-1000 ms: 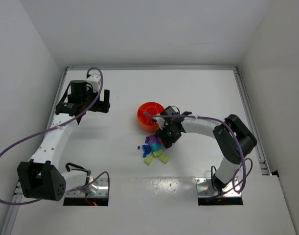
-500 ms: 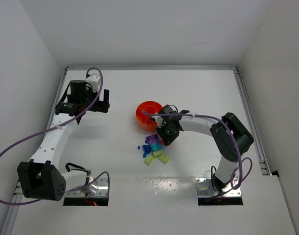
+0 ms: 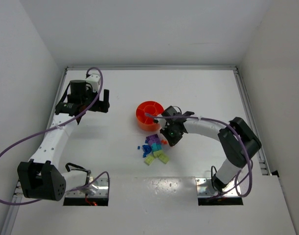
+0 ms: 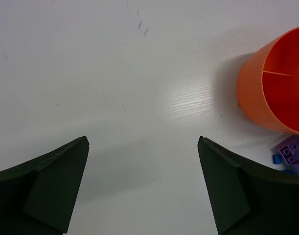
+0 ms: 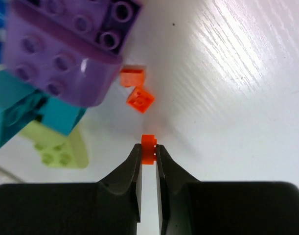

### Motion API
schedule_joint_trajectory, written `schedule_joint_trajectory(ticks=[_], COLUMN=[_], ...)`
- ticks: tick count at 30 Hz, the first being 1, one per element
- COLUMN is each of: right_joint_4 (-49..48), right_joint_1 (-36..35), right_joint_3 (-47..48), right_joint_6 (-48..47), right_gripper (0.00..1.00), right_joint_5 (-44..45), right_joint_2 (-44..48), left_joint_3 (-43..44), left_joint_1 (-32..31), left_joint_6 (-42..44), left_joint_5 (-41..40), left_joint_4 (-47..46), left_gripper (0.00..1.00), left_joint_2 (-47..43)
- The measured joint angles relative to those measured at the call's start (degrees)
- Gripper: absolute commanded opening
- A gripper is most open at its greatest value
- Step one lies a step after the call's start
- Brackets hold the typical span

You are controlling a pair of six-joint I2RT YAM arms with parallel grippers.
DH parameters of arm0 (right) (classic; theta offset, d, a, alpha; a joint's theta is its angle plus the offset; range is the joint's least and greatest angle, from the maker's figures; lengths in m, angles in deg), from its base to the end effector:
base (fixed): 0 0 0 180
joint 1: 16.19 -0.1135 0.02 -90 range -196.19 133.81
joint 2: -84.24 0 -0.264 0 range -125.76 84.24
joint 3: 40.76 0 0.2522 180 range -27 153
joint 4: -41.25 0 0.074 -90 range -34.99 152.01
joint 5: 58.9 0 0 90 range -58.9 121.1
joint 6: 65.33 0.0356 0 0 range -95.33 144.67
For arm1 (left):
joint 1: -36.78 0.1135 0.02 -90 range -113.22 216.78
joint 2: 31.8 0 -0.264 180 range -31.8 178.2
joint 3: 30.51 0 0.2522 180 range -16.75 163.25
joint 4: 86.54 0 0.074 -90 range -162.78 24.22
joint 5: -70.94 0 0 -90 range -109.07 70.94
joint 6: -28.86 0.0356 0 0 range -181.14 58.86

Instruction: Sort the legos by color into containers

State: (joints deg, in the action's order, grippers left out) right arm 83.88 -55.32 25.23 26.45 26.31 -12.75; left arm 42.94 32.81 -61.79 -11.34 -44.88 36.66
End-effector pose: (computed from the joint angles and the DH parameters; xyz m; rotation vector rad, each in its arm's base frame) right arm 0.2302 0.1911 0.1406 -0.9424 2.7340 0.2587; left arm 0.2610 -0.0229 0.3157 0.1388 2.2065 -0.1937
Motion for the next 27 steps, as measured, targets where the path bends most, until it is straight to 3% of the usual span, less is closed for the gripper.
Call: schedule_joint_trajectory(ticks=[5, 9, 17, 27], right_joint_4=[3.0, 3.3, 2.2, 3.1], right_joint_1=[0.0, 0.0, 0.1, 0.4], right_joint_3=[2.6, 9.7, 30.6, 35.5], right_joint_6=[-0.5, -0.5, 0.0, 0.7], right_gripper=[0.06, 0.06, 0.06, 0.06], right_joint_5=[-2.9, -4.4, -4.0, -1.7], right_joint_2=[6.3, 8.9, -1.4, -9.9], left_joint_3=[0.0, 0.0, 0.0, 0.0], left_joint_1=[0.0, 0.0, 0.0, 0.0], left_joint_6=[0.0, 0.0, 0.0, -0.6], left_joint_5=[0.2, 0.6, 1.6, 1.9], left_joint_4=[0.0, -0.2, -0.2, -1.2], left_gripper=[1.0, 1.0, 1.0, 1.0], left_joint_2=[0.0, 0.0, 0.0, -0.5])
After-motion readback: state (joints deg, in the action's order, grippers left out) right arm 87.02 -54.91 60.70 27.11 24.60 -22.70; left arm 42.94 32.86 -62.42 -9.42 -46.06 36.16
